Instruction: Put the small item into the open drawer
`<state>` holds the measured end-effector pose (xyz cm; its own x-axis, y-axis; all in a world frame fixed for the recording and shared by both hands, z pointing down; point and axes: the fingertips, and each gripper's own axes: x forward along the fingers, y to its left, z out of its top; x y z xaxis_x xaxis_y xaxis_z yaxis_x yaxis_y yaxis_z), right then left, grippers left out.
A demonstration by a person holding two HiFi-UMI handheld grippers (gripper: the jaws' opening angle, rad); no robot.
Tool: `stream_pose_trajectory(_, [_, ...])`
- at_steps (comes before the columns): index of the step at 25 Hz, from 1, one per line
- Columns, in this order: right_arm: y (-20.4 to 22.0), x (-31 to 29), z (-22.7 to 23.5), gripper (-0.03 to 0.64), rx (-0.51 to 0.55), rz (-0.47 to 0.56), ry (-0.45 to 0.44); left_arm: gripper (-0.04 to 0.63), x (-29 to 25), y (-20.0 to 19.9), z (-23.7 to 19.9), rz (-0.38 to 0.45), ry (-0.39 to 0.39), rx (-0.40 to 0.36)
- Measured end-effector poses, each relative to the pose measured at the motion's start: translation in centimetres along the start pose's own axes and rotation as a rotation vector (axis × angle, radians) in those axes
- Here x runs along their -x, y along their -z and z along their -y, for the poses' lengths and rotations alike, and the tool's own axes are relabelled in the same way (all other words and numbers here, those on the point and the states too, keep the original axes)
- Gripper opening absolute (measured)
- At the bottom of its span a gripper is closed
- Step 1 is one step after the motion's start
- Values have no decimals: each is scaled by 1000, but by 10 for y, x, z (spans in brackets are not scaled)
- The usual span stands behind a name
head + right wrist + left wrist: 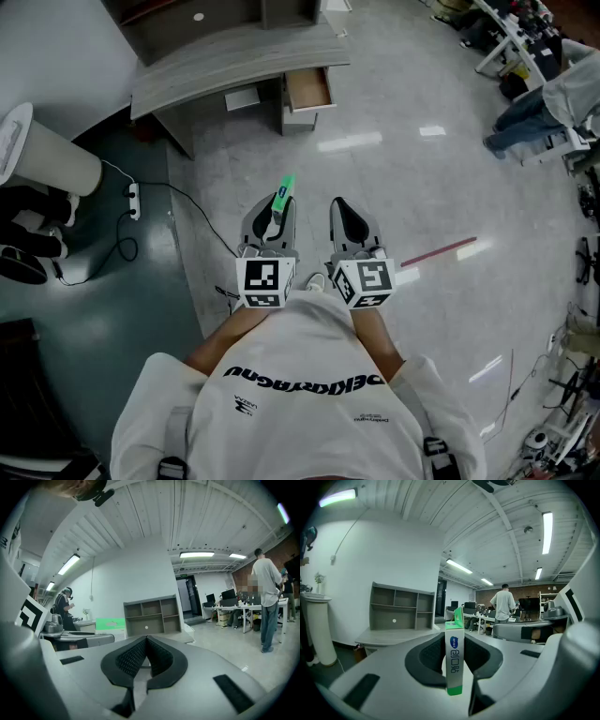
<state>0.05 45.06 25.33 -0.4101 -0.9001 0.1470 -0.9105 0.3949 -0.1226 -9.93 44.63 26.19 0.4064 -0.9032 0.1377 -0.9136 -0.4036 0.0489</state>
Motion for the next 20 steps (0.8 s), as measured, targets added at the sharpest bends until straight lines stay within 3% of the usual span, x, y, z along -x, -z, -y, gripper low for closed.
stream_pose_trajectory(11, [2, 13, 37, 32, -27, -1, -23, 95, -15, 3, 32, -12, -21, -12])
stream_pose_trajectory(20, [24, 20, 64, 32, -41, -32, -75, 95, -21, 28, 65, -48, -56, -20])
